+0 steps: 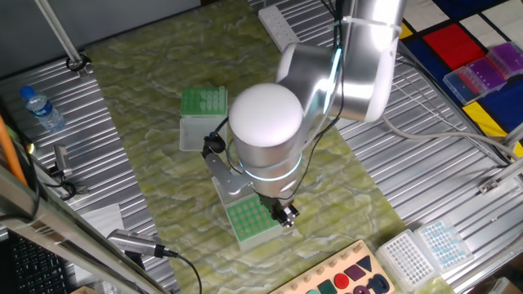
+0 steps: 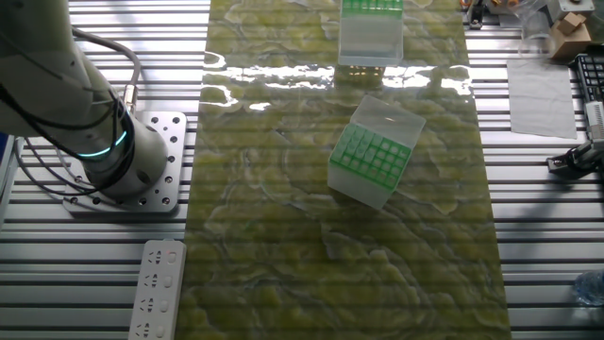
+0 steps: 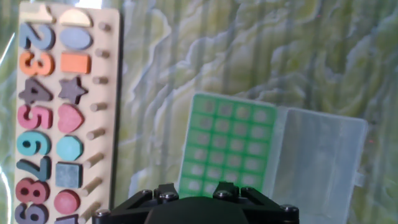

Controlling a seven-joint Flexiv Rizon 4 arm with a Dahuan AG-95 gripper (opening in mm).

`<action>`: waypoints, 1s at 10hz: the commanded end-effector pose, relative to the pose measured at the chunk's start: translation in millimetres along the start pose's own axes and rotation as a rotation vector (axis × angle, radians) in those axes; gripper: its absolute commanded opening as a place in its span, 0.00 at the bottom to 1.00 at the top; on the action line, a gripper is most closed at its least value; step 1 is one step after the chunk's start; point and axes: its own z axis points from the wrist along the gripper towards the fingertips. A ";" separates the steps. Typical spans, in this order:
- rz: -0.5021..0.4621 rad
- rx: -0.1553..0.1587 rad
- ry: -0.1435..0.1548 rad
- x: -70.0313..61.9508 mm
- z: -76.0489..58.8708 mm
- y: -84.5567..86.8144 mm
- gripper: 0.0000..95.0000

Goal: Transfer all large pipette tips from one holder to another

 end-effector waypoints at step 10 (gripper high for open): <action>-0.028 0.014 -0.023 2.2 -4.3 3.4 0.00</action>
